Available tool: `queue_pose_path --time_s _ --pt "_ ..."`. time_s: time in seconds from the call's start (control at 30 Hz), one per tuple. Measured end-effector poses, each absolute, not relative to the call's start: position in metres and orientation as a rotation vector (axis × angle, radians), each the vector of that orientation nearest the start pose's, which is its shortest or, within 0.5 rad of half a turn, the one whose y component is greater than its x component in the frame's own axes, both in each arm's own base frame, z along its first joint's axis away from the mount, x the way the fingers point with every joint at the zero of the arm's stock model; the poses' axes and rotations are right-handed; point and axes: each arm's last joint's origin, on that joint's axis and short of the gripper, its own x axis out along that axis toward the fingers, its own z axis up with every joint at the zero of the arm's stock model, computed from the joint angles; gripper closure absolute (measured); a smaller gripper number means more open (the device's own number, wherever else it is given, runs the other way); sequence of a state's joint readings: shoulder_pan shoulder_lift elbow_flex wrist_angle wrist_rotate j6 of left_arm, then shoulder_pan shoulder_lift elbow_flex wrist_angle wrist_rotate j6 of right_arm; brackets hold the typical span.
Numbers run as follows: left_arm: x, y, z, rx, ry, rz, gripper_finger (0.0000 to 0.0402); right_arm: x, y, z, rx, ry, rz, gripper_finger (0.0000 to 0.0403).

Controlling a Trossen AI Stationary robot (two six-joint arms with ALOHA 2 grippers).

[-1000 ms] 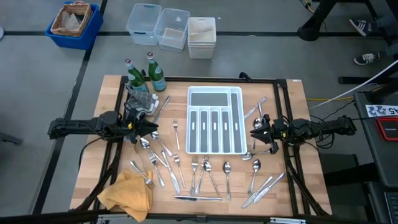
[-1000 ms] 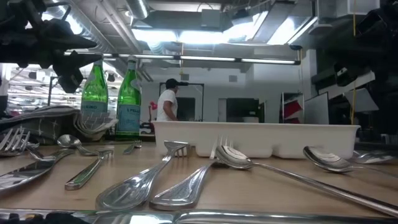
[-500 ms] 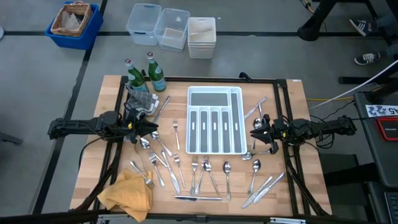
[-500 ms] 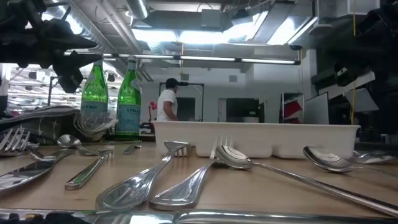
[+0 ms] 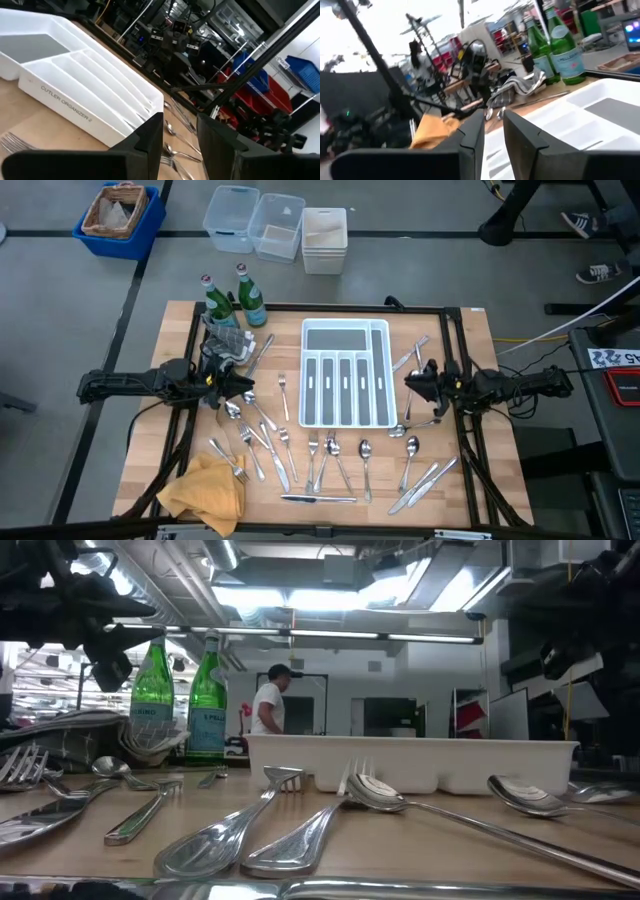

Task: Sort silverware
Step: Put the silver spoon into the silverware tray

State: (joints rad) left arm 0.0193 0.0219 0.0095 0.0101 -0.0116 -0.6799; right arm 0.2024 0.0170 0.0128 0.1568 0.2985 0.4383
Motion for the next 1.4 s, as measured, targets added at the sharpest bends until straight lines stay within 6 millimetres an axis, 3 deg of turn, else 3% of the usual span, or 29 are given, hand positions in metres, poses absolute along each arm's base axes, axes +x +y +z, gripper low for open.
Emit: queue_pose_path --time_s 0.43,0.7,0.93,1.1,1.3,1.4 --pt "0.098 0.001 0.168 -0.626 0.007 -0.008 0.0292 0.095 0.011 0.182 0.663 -0.182 -0.052 0.0327" --pt "0.1 -0.004 0.195 -0.576 0.031 -0.074 0.0292 0.095 0.008 0.182 0.803 -0.223 -0.135 0.0327" --pt "0.112 -0.01 0.229 -0.585 0.212 -0.105 0.0292 0.095 0.006 0.182 0.858 -0.246 -0.176 0.0327" --pt "0.126 -0.013 0.248 -0.445 0.38 -0.108 0.0292 0.095 0.006 0.182 0.86 -0.246 -0.175 0.0327" --pt "0.151 -0.015 0.248 -0.278 0.565 -0.109 0.0292 0.095 0.006 0.182 0.86 -0.246 -0.175 0.0327" --pt "0.163 -0.016 0.243 -0.284 0.652 -0.088 0.0292 0.094 0.006 0.182 0.86 -0.246 -0.175 0.0327"
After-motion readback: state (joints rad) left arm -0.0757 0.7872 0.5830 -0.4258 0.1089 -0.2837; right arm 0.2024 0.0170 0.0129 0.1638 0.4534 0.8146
